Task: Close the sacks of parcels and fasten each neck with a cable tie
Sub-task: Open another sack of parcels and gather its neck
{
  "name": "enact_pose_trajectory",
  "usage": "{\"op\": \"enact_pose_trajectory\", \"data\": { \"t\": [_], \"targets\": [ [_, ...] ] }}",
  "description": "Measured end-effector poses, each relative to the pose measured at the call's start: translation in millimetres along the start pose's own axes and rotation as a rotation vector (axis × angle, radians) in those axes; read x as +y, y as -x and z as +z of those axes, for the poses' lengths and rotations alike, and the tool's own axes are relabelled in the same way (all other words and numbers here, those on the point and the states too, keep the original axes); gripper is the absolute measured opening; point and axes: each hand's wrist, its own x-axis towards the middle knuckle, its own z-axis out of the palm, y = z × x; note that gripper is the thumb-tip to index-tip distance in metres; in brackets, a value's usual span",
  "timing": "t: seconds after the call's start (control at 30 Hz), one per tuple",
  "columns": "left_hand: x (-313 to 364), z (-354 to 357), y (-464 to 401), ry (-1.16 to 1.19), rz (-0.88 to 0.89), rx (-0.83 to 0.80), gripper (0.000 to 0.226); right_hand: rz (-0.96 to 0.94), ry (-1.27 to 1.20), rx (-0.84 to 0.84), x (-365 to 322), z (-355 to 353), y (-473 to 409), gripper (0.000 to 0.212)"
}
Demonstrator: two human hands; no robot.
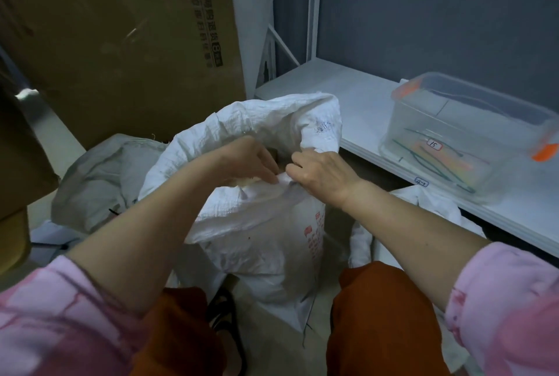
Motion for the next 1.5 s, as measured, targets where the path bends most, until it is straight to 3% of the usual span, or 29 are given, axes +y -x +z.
{"op": "enact_pose_trajectory", "data": {
  "t": [0.13, 0.27, 0.37, 0.4, 0.47, 0.57, 0.63, 0.73, 0.8, 0.97, 1.03, 1.13, 1.23, 1.3, 1.43, 1.5],
  "targets": [
    [-10.8, 19.4, -13.8, -0.220, -0.053, -0.097, 0.020, 0.017, -0.031, 0.074, 2.9, 12.0, 6.6, 0.030],
    [-7.7, 45.6, -11.8, -0.619, 0.149, 0.254, 0.015, 0.138, -0.144, -0.074, 1.4, 12.0, 4.3, 0.024],
    [-15.2, 55.8, -6.0, -0.754, 0.256, 0.369, 0.005, 0.351, -0.517, -0.481, 13.4, -2.7, -6.9, 0.022],
    [-20.1, 60.0, -6.7, -0.769, 0.265, 0.378, 0.010, 0.400, -0.685, -0.520, 16.3, -5.9, -11.0, 0.023],
    [-26.8, 68.5, -7.5, -0.775, 0.281, 0.411, 0.018, 0.467, -0.838, -0.416, 18.6, -9.1, -20.1, 0.023],
    [-27.2, 77.4, -7.4, -0.734, 0.313, 0.451, 0.033, 0.454, -0.734, -0.474, 9.3, -4.2, -27.3, 0.032],
    [-25.3, 79.3, -5.3, -0.708, 0.306, 0.461, 0.034, 0.387, -0.635, -0.546, 1.5, 3.6, -27.2, 0.026],
    [-23.7, 76.1, -4.7, -0.689, 0.248, 0.487, 0.029, 0.317, -0.468, -0.430, -3.0, 10.3, -23.4, 0.014],
    [-21.9, 63.7, -5.2, -0.623, 0.166, 0.460, 0.024, 0.276, -0.377, -0.330, -0.5, 12.0, -18.9, 0.019],
    [-37.5, 28.4, -5.2, -0.577, 0.075, 0.214, 0.040, 0.169, -0.293, -0.206, 0.3, 18.5, -3.6, 0.029],
    [-44.2, 31.0, -2.1, -0.561, 0.121, 0.173, 0.029, 0.102, -0.260, -0.156, -0.8, 18.3, 1.9, 0.036],
    [-46.4, 43.0, 6.6, -0.658, 0.196, 0.305, 0.015, 0.090, -0.176, -0.160, -0.3, 18.8, 7.4, 0.041],
    [-46.6, 59.0, 13.1, -0.804, 0.174, 0.416, 0.025, 0.047, -0.110, -0.100, -3.1, 24.8, 10.8, 0.039],
    [-47.4, 66.9, 12.9, -0.722, 0.124, 0.356, 0.035, 0.004, -0.076, -0.067, -3.4, 27.1, 12.9, 0.037],
    [-33.9, 40.7, 9.0, -0.080, -0.020, -0.167, 0.026, -0.062, -0.032, -0.059, -0.4, 26.1, 19.7, 0.036],
    [-30.1, 25.0, -0.2, 0.080, -0.070, -0.199, 0.034, -0.084, -0.027, -0.060, 0.8, 26.0, 21.4, 0.036]
  ]
}}
